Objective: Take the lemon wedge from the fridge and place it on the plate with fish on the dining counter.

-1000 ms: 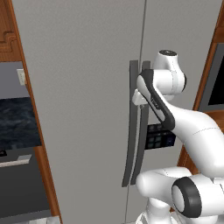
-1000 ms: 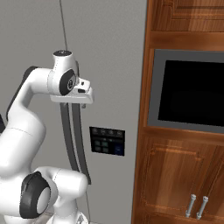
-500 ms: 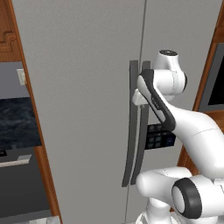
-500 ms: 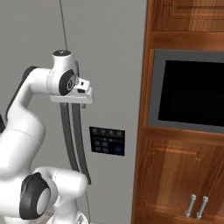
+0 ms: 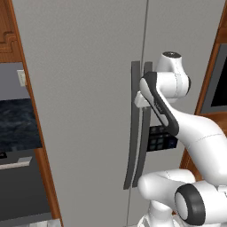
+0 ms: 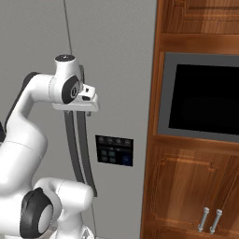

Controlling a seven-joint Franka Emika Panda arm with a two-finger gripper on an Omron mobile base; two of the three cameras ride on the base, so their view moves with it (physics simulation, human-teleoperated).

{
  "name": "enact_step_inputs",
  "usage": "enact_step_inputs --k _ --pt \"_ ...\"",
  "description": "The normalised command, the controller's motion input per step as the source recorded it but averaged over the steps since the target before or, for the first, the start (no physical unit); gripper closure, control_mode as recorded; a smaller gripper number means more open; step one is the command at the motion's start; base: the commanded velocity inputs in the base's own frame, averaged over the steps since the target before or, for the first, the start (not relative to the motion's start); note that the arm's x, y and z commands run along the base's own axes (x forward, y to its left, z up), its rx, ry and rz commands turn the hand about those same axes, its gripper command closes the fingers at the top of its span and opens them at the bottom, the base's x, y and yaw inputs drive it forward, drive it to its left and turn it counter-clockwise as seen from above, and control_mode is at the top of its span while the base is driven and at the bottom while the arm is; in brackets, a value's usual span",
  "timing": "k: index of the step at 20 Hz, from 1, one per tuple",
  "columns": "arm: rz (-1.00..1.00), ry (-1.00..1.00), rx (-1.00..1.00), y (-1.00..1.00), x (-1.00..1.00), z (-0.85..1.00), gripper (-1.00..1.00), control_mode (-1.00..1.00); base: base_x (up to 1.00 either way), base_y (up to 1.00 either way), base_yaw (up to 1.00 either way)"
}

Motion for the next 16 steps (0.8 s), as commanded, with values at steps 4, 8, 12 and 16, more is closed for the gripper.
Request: enact_step_inputs --k 4,8,12,16 --pt "0.00 0.00 0.00 0.00 0.00 0.00 -1.00 -1.00 0.00 0.00 0.00" --pt "0.00 0.00 0.00 0.00 0.00 0.00 -1.00 -1.00 0.00 0.00 0.00" --pt "0.00 0.00 0.04 0.04 0.00 0.00 -1.00 -1.00 0.00 0.00 0.00" --pt "0.00 0.00 0.00 0.01 0.00 0.00 -1.00 -1.00 0.00 0.00 0.00"
